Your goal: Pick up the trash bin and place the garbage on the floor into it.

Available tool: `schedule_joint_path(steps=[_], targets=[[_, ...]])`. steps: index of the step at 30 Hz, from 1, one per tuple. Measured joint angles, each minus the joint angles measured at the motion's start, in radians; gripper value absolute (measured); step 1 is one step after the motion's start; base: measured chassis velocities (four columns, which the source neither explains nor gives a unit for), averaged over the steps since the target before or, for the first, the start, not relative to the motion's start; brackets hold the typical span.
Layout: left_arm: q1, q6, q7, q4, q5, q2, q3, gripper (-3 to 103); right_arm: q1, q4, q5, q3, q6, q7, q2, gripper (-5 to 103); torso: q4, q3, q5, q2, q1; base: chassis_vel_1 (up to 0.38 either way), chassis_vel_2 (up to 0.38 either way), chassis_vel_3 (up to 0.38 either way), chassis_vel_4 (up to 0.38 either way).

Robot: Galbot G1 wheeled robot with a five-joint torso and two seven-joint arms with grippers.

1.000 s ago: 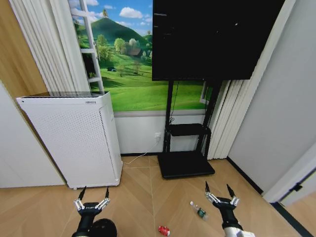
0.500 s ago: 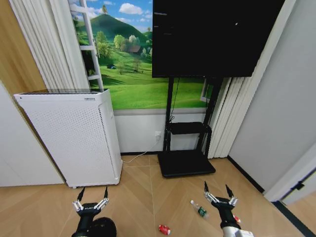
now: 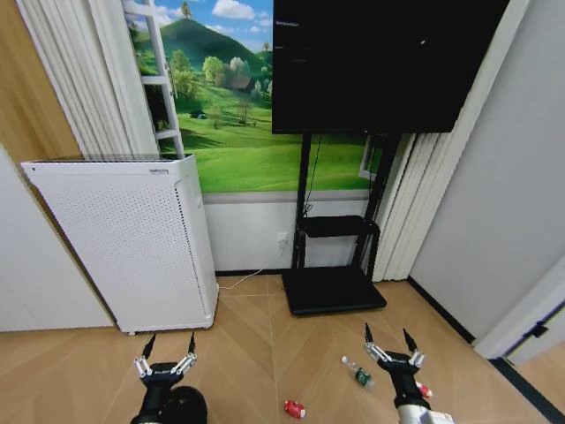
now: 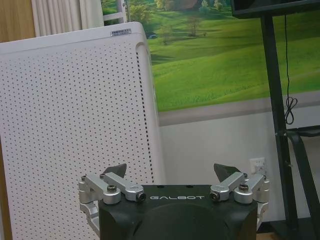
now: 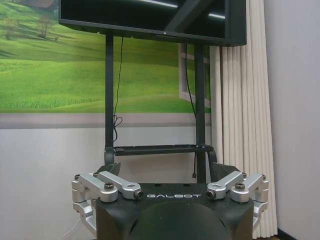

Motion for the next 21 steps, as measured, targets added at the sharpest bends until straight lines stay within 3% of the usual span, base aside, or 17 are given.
schedule_joint_path(steps=[21], targets=[[0.005, 0.000, 0.002, -0.012, 0.007, 0.007, 0.008, 99, -0.011, 0.004, 0.011, 0.002, 0.001, -0.012, -0.001, 100, 0.0000, -0.051, 0.0000, -0.083, -0.033, 0.000, 0.000, 0.000, 0.000]])
